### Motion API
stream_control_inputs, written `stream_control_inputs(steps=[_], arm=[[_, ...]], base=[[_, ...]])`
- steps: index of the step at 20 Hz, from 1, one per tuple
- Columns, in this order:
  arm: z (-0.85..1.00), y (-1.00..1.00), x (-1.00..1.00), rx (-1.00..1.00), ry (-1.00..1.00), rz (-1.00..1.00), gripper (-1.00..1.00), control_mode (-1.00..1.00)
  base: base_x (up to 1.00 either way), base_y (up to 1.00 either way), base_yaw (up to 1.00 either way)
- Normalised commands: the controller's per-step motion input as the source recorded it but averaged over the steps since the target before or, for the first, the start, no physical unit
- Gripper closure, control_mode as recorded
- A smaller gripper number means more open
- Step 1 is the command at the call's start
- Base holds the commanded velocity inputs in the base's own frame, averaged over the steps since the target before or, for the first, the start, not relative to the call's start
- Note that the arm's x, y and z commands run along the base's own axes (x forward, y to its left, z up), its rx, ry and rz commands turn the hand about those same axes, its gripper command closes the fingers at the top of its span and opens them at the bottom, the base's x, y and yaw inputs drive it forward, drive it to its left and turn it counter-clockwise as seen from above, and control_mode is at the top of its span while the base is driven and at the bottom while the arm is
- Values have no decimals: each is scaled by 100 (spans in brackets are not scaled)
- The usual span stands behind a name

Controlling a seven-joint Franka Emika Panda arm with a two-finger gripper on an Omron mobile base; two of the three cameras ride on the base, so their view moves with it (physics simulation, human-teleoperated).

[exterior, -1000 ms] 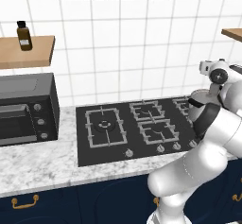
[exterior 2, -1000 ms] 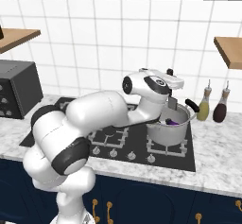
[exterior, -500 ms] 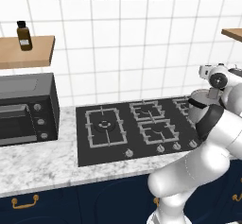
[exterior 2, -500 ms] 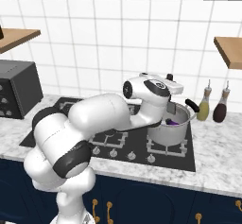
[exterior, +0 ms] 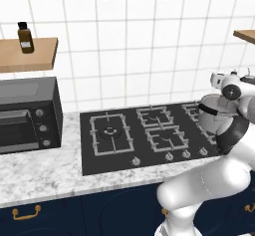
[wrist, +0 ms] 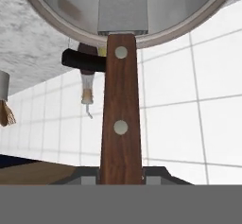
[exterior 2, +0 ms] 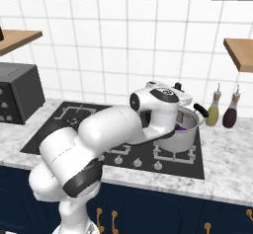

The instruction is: Put the eggplant and lime in the pot. Retrieve the spatula and lightly stir the vegetables in the pot.

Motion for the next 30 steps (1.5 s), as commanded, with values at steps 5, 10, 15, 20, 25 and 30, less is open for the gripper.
stream_control_inputs(steps=[5,10,15,20,25,30], arm=[[-43,0,-9,0,0,0,100,-100],[-21,0,-1,0,0,0,100,-100],[-1,14,-19,0,6,0,100,-100],[0,23,-23,0,14,0,100,-100],[15,10,-5,0,14,0,100,-100],[10,-4,0,0,11,0,100,-100]], base=[[0,0,0],[0,0,0],[0,0,0],[0,0,0],[0,0,0],[0,0,0]])
